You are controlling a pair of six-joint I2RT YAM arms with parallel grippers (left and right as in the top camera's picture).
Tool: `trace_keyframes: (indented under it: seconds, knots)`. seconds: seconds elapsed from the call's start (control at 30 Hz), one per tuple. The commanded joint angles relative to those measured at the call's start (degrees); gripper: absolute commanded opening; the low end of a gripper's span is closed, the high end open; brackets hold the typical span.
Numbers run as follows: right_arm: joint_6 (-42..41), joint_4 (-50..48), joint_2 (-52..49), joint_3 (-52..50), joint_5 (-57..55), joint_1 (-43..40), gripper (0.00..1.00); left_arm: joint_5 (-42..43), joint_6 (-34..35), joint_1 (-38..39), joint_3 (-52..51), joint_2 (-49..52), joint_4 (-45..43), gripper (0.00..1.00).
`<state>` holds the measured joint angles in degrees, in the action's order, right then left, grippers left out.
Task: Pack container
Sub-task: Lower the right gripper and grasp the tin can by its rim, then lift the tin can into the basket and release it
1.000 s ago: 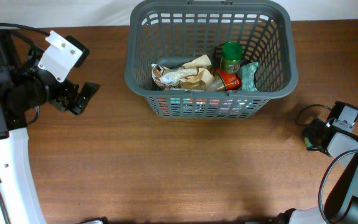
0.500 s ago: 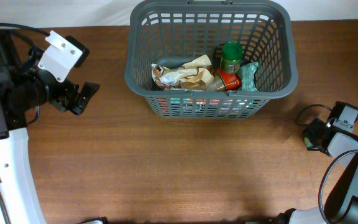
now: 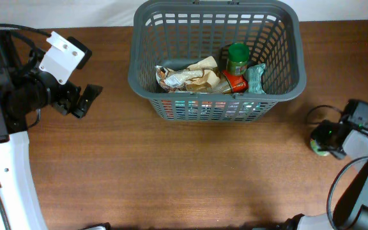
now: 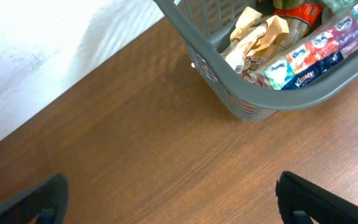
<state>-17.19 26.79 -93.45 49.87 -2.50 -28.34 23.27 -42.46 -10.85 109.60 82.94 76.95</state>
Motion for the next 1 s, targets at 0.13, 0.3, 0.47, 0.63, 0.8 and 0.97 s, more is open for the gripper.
trace_keyframes:
  seconds: [0.13, 0.3, 0.47, 0.63, 0.8, 0.97]
  knots:
    - [-0.22, 11.10, 6.36, 21.59, 2.54, 2.73, 0.52, -0.22, -0.94, -0.33, -0.33, -0.02, 0.09, 0.99]
    - [-0.22, 20.39, 6.95, 40.76, 2.51, 8.87, 0.52, -0.22, -0.94, -0.33, -0.33, -0.02, 0.09, 0.99]
    - [-0.24, 22.29, 6.95, 56.02, 1.81, 18.93, 0.52, -0.22, -0.94, -0.33, -0.33, -0.02, 0.07, 0.99]
    - [-0.24, 19.63, 6.27, 60.04, -2.47, 30.80, 0.52, -0.22, -0.94, -0.33, -0.33, -0.02, 0.09, 0.99]
    - [-0.26, 19.30, -0.02, 60.04, -5.84, 38.29, 0.52, -0.22, -0.94, -0.33, -0.33, -0.02, 0.07, 0.99]
    - [-1.62, 19.08, -9.44, 60.04, -5.42, 40.50, 0.52, -0.22, -0.94, -0.33, -0.33, -0.02, 0.09, 0.99]
